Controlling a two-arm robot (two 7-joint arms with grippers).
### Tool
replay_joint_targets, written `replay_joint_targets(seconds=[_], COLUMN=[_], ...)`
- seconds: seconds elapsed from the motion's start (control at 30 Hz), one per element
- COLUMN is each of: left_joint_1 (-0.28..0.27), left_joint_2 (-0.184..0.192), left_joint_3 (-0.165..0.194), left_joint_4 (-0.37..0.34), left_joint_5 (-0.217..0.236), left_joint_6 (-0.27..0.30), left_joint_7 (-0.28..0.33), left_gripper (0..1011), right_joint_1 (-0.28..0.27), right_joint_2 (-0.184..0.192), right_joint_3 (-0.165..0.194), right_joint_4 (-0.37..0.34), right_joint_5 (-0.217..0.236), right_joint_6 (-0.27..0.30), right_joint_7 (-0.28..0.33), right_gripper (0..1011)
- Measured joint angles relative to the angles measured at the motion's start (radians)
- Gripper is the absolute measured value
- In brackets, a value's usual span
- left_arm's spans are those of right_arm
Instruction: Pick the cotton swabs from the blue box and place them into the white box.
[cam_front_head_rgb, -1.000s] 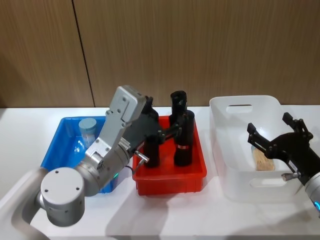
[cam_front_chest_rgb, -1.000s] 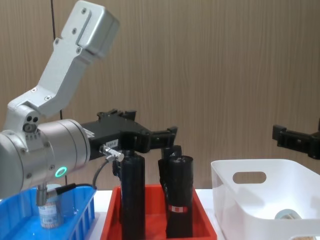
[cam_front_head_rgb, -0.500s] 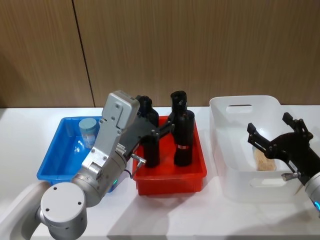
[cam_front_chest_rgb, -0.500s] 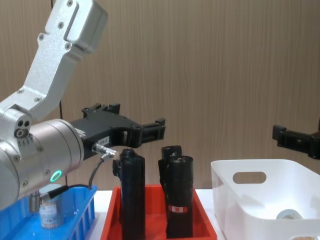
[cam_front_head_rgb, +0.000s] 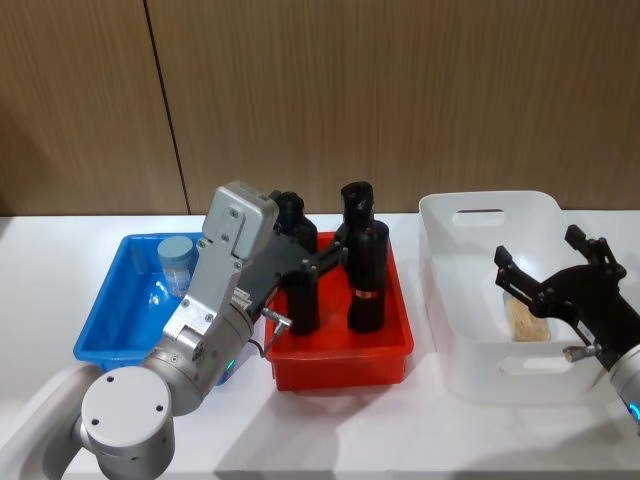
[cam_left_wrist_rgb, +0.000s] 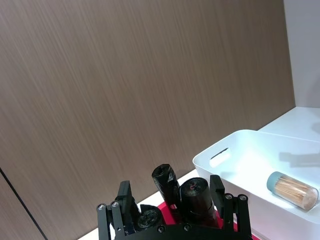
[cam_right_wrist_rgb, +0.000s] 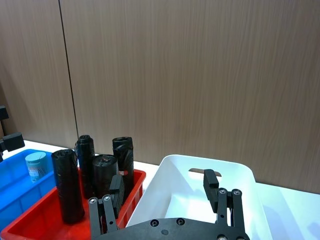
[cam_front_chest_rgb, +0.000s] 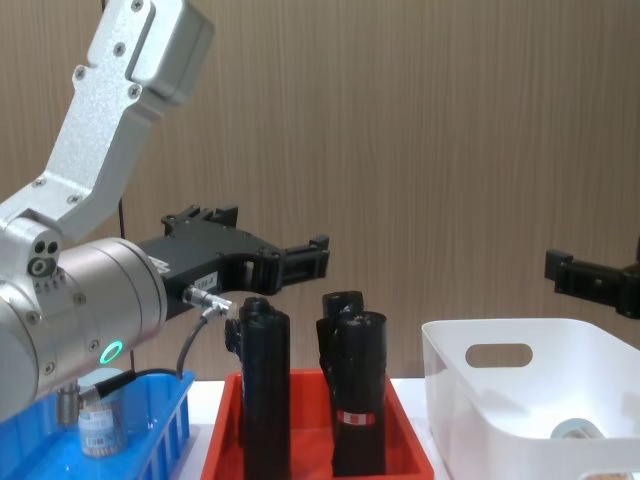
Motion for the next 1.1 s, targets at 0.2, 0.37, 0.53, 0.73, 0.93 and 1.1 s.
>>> replay_joint_targets(seconds=[0.2,0.37,0.53,0.73,0.93,1.1], left_joint_1=[0.000,0.001,0.006,0.020,0.043,0.065], left_joint_2=[-0.001,-0.001,0.002,0.013,0.034,0.054], left_joint_3=[-0.001,-0.002,-0.005,-0.013,-0.025,-0.035], left_joint_4=[0.000,0.000,-0.003,-0.016,-0.040,-0.059], left_joint_5=[0.000,-0.002,-0.016,-0.049,-0.089,-0.121], left_joint_6=[0.000,0.001,0.003,-0.001,-0.002,0.007], left_joint_7=[0.000,-0.002,-0.006,-0.008,-0.002,0.004], left_gripper=[1004,1004,1004,1004,1004,1004], right_joint_1=[0.000,0.000,0.000,0.000,0.000,0.000], right_joint_2=[0.000,0.000,0.000,0.000,0.000,0.000], right_joint_3=[0.000,0.000,0.000,0.000,0.000,0.000], right_joint_4=[0.000,0.000,0.000,0.000,0.000,0.000], right_joint_5=[0.000,0.000,0.000,0.000,0.000,0.000], right_joint_6=[0.000,0.000,0.000,0.000,0.000,0.000], right_joint_7=[0.000,0.000,0.000,0.000,0.000,0.000], right_gripper=[1002,1002,1001,1002,1001,1002])
